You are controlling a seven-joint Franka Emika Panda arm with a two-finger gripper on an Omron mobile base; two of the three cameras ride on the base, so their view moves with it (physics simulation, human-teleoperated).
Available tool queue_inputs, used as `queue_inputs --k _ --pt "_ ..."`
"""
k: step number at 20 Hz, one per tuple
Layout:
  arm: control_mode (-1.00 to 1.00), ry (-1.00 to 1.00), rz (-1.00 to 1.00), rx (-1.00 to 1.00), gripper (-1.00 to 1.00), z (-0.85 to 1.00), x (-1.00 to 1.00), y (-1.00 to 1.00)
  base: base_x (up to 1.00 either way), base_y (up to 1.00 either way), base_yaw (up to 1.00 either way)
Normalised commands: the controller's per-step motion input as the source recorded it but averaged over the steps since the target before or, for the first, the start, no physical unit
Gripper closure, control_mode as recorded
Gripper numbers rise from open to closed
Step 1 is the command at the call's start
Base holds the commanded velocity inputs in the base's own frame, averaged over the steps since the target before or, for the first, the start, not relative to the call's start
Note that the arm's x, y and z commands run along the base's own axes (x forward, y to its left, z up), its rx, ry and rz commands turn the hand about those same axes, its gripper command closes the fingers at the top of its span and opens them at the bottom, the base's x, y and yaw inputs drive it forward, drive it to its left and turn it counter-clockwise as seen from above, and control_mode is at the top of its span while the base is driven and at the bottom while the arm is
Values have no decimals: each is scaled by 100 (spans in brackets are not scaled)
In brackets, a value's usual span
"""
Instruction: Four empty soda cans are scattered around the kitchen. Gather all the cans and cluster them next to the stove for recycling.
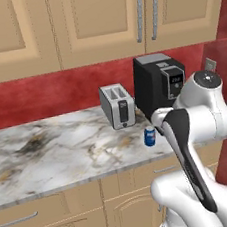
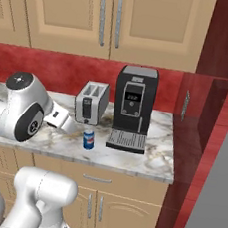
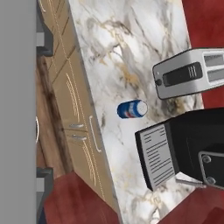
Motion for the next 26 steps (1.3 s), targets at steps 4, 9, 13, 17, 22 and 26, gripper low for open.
queue_inputs --k 4,9,13,17,22,26 --pt "-100 7 -2 0 -100 -25 38 0 0 0 0" --pt "-100 6 -1 0 -100 -26 28 0 0 0 0" --pt "-100 6 -1 0 -100 -25 25 0 0 0 0" --pt "-100 4 0 0 -100 -19 20 -5 0 0 0" --pt "-100 2 0 0 -100 -15 19 -10 0 0 0" --pt "-100 1 0 0 -100 -13 19 -3 0 0 0"
